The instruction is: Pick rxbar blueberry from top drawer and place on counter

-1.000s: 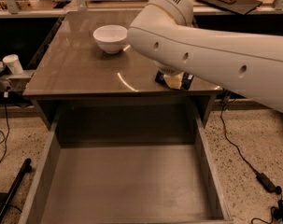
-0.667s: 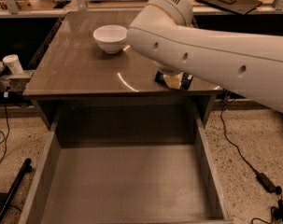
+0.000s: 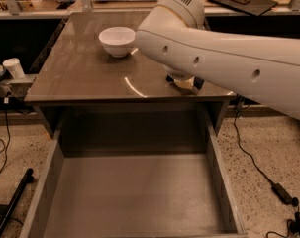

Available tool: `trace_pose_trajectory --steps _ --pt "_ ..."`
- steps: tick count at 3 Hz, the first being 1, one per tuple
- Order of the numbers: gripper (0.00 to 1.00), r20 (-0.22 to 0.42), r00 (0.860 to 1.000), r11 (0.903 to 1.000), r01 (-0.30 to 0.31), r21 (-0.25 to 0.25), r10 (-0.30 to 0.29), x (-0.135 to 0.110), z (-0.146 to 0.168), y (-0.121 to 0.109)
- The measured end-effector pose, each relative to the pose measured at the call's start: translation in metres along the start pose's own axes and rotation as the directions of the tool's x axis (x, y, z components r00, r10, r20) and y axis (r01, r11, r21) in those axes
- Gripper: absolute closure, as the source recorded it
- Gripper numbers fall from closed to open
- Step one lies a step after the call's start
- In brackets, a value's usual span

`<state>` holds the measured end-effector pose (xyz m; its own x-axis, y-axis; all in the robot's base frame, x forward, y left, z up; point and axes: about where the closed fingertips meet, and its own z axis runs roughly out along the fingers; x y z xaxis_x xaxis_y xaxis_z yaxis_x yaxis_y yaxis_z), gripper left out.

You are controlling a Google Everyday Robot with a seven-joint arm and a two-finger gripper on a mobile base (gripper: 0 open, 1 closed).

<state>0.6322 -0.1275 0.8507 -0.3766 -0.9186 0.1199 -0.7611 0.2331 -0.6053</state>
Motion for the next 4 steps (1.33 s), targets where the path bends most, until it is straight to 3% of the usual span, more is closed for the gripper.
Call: trace_pose_trajectory --steps 1,2,4 --pt "0.06 -0.001 1.000 1.0000 -0.002 0.000 0.002 0.000 0.000 0.000" --pt "0.00 -0.018 0.999 0.9995 -0.031 -0.004 0.030 0.007 0.005 -0.003" --pt "0.00 -0.079 0.994 0.9971 -0.076 0.012 0.076 0.028 0.016 -0.016"
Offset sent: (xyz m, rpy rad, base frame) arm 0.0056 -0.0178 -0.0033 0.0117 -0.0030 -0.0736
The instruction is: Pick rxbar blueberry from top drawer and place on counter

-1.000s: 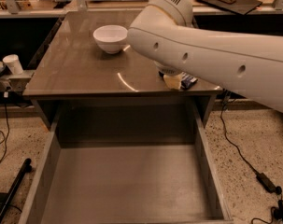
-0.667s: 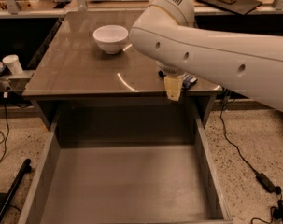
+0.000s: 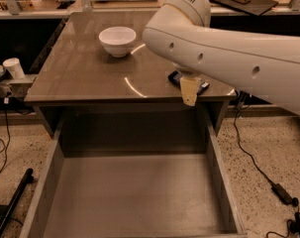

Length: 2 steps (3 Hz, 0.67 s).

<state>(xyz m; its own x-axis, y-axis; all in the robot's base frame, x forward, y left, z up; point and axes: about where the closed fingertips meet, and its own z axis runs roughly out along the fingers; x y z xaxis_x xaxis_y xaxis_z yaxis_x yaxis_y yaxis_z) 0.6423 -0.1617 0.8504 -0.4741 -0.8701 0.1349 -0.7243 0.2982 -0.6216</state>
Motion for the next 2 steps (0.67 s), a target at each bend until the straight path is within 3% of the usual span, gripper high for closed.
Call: trace_pose_trajectory --steps 2 --pt "0.00 -0.084 0.995 0.9974 -0.058 0.043 0.061 0.033 0.010 -0.030"
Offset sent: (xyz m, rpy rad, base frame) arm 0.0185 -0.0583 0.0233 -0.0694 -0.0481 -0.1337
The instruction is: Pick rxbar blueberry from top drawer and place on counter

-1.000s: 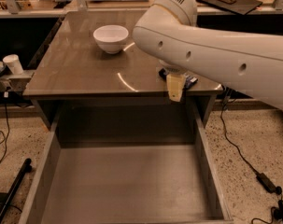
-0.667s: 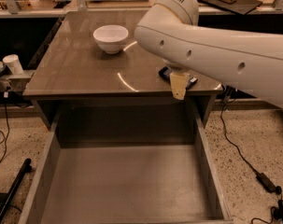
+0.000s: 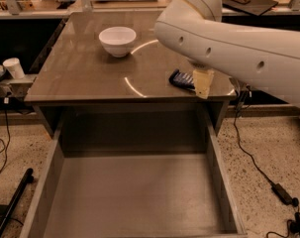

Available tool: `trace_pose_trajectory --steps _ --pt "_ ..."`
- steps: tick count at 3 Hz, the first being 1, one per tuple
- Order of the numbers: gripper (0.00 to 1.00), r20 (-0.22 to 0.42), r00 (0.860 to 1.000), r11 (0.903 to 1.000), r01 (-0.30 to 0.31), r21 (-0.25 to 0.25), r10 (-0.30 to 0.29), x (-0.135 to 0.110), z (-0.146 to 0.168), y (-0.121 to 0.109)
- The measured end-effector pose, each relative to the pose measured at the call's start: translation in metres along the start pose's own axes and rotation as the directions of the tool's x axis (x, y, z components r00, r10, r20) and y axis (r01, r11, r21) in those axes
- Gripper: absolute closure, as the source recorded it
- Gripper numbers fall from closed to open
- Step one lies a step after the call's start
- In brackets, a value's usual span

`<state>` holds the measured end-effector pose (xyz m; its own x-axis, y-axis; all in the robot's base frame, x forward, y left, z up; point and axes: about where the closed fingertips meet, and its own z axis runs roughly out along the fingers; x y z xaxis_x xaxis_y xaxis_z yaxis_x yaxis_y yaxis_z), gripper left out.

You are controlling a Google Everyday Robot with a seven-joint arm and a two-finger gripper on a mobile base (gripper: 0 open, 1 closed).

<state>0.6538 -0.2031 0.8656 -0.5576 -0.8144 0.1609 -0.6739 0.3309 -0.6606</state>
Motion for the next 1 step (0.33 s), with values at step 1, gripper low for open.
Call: trace_pose_trajectory --steps 1 --pt "0.00 0.000 1.000 1.0000 0.000 0.000 0.000 0.0000 0.0000 0.0000"
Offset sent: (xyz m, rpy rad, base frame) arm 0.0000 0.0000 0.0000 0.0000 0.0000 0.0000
